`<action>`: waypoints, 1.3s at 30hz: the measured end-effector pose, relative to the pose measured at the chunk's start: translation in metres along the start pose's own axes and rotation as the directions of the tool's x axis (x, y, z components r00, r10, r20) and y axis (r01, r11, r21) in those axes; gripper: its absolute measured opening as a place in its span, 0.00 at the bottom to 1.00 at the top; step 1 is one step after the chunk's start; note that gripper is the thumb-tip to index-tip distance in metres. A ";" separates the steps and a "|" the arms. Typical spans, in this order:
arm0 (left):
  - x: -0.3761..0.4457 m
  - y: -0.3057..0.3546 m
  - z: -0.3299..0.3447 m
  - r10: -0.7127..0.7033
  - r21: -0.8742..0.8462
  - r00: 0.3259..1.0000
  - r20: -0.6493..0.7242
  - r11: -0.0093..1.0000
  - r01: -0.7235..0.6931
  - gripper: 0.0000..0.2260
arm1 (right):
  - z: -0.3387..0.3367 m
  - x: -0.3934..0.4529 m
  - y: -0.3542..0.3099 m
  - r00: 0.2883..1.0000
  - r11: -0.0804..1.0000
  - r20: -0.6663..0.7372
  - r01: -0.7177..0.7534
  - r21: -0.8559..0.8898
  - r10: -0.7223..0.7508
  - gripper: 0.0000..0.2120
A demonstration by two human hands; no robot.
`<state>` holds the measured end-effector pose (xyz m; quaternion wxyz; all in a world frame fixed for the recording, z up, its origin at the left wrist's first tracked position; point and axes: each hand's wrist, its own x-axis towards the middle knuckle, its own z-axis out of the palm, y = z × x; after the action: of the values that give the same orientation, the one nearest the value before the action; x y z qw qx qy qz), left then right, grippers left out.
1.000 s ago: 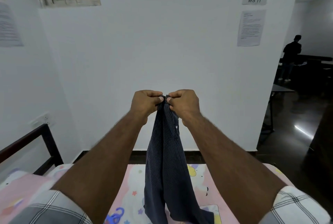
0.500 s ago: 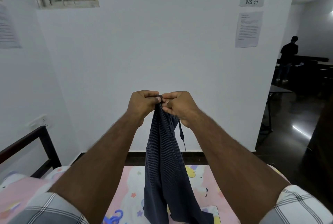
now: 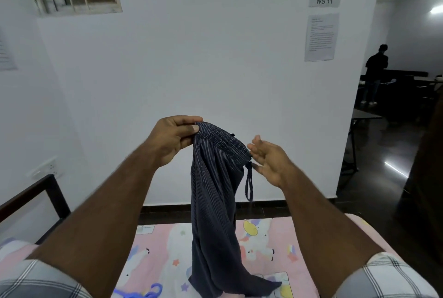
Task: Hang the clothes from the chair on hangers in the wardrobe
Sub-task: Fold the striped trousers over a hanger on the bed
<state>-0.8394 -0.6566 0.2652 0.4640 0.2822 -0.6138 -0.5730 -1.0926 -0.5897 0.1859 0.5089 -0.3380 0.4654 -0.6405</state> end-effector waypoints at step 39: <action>0.023 0.077 -0.014 0.286 0.162 0.895 -0.342 0.956 -0.243 0.08 | 0.085 -0.020 -0.174 0.671 0.160 0.282 0.517 -0.841 -0.686 0.16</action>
<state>-0.8220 -0.6687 0.3438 0.6255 0.3226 -0.5825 -0.4066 -1.0693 -0.5831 0.3794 -0.0808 -0.6485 0.5881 -0.4765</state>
